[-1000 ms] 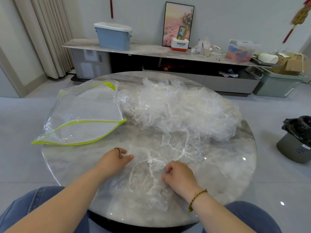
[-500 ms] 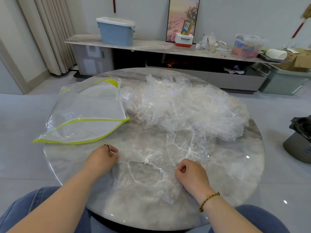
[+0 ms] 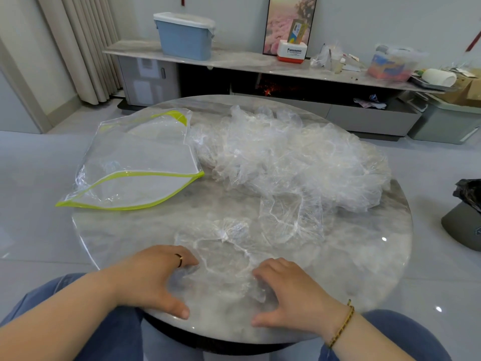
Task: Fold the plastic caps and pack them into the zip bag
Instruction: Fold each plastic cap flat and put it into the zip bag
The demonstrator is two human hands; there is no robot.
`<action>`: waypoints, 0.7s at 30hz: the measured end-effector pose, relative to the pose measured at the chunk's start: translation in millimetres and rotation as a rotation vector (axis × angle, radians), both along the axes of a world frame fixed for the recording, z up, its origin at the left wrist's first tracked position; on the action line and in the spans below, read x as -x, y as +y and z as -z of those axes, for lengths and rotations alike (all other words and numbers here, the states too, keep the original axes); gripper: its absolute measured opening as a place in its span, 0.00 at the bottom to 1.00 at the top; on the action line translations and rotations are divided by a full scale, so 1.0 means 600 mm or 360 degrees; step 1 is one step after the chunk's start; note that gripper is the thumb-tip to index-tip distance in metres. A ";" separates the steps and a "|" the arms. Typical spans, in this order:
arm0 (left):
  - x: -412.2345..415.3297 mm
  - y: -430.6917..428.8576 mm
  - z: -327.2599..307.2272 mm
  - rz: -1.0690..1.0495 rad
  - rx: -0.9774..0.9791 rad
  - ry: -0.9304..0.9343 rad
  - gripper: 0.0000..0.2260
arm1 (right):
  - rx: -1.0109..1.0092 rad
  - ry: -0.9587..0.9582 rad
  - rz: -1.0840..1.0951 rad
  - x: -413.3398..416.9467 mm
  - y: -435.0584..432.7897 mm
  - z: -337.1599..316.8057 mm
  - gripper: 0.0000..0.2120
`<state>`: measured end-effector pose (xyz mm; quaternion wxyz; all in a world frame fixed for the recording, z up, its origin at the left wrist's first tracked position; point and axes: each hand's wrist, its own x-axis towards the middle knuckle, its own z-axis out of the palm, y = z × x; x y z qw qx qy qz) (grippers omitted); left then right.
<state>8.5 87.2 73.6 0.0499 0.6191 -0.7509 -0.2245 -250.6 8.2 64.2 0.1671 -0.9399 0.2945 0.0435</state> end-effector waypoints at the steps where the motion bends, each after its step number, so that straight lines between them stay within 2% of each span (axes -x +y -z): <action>1: 0.003 0.002 0.002 0.0053 0.0055 -0.0053 0.57 | 0.0165 -0.0007 -0.0027 -0.005 0.001 0.007 0.31; 3: 0.008 -0.005 0.011 0.0185 0.0334 -0.0234 0.37 | 0.0320 -0.0117 0.0067 -0.014 0.003 0.011 0.16; 4: 0.011 -0.012 0.010 0.0155 0.0349 -0.0209 0.27 | 0.0362 -0.0185 0.0106 -0.015 0.004 0.012 0.13; 5: 0.013 -0.017 0.014 0.0096 0.0485 -0.0213 0.21 | 0.0266 -0.0240 0.0155 -0.016 0.003 0.011 0.11; 7: 0.012 -0.017 0.017 -0.0189 0.0403 -0.0052 0.18 | 0.0082 -0.0271 0.0300 -0.013 -0.003 0.007 0.12; 9: 0.010 -0.016 0.023 -0.0554 0.0160 0.0202 0.08 | -0.0040 -0.0318 0.0526 -0.008 -0.006 0.005 0.16; 11: 0.012 -0.021 0.028 -0.0783 0.0239 0.0391 0.12 | -0.0145 -0.0423 0.0724 -0.015 -0.010 0.003 0.17; 15: 0.030 -0.036 0.030 -0.1013 0.0272 0.0432 0.12 | -0.0217 -0.0460 0.0913 -0.036 -0.012 0.008 0.14; 19: 0.029 -0.040 0.033 -0.1113 0.0225 0.0280 0.10 | -0.0263 -0.0412 0.0996 -0.040 -0.015 0.016 0.08; 21: 0.033 -0.041 0.026 -0.1111 0.0201 0.0111 0.04 | -0.0249 -0.0347 0.1025 -0.046 -0.015 0.016 0.10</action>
